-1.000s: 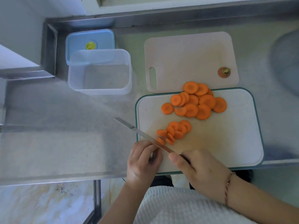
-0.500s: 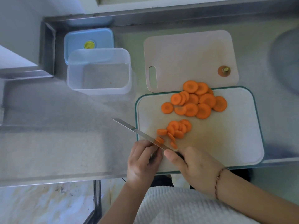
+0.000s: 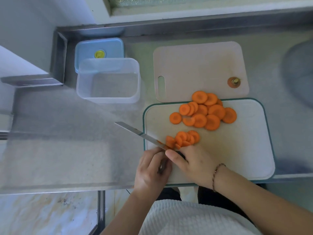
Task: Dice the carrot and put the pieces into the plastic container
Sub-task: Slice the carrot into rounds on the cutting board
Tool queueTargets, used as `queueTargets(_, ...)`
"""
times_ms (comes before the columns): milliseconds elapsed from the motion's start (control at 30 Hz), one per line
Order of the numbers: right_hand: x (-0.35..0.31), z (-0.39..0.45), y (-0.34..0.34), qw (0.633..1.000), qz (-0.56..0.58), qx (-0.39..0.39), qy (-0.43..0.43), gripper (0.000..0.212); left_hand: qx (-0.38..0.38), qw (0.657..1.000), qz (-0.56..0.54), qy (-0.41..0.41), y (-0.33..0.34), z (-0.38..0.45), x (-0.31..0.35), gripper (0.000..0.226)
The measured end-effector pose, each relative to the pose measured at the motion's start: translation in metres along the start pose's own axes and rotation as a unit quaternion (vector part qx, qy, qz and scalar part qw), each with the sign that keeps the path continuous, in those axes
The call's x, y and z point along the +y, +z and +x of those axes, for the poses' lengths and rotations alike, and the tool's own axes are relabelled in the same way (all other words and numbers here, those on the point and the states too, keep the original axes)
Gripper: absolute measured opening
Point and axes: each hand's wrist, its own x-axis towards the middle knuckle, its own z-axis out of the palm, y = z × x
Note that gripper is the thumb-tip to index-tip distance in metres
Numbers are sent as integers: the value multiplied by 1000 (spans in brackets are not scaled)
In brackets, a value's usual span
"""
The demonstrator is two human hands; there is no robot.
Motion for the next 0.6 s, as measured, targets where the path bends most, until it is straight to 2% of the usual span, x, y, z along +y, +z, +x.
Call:
queueTargets(100, -4, 11, -25, 999, 9, 31, 25, 57, -19, 1000, -6, -24, -4, 3, 4, 18)
queueTargets(233, -6, 24, -49, 991, 103, 5, 83, 73, -22, 997, -19, -68, -8, 19, 9, 17)
queueTargets(367, -6, -1, -65, 941, 286, -47, 174, 69, -40, 997, 22, -70, -12, 56, -6, 20)
queueTargets(500, 5, -40, -71, 898, 358, -60, 247, 68, -71, 993, 72, -66, -12, 94, -20, 30)
queueTargets(600, 9, -56, -68, 875, 389, -41, 284, 65, -88, 992, 73, -57, -8, 117, -26, 19)
